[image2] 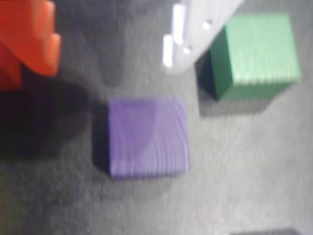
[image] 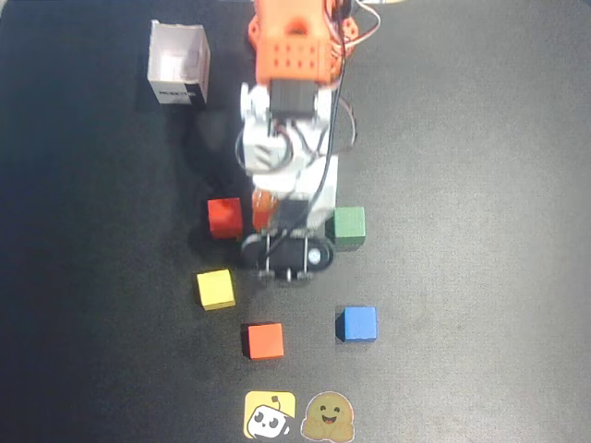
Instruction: Put the purple cube on top of the yellow cube.
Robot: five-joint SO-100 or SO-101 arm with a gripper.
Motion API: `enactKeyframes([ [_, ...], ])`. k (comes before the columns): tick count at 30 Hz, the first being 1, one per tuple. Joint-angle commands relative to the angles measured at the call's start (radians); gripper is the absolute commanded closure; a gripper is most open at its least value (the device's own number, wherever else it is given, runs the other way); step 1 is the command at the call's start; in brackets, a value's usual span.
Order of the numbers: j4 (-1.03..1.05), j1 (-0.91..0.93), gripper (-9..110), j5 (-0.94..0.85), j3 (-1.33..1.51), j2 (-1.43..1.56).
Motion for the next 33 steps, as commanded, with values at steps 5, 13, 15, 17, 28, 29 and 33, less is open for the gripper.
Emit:
enactKeyframes([
  [5, -0.054, -0.023, 85, 0.029, -0.084, -0.072],
  [13, -0.084, -0.060, 84, 0.072, -0.123, -0.127],
  [15, -0.095, -0.067, 84, 0.081, -0.123, -0.140],
  [17, -0.107, -0.071, 84, 0.086, -0.121, -0.152],
  [28, -0.149, -0.067, 78, 0.086, -0.103, -0.187],
  [29, -0.152, -0.066, 78, 0.086, -0.098, -0.189],
  [33, -0.167, -0.064, 78, 0.086, -0.087, -0.196],
])
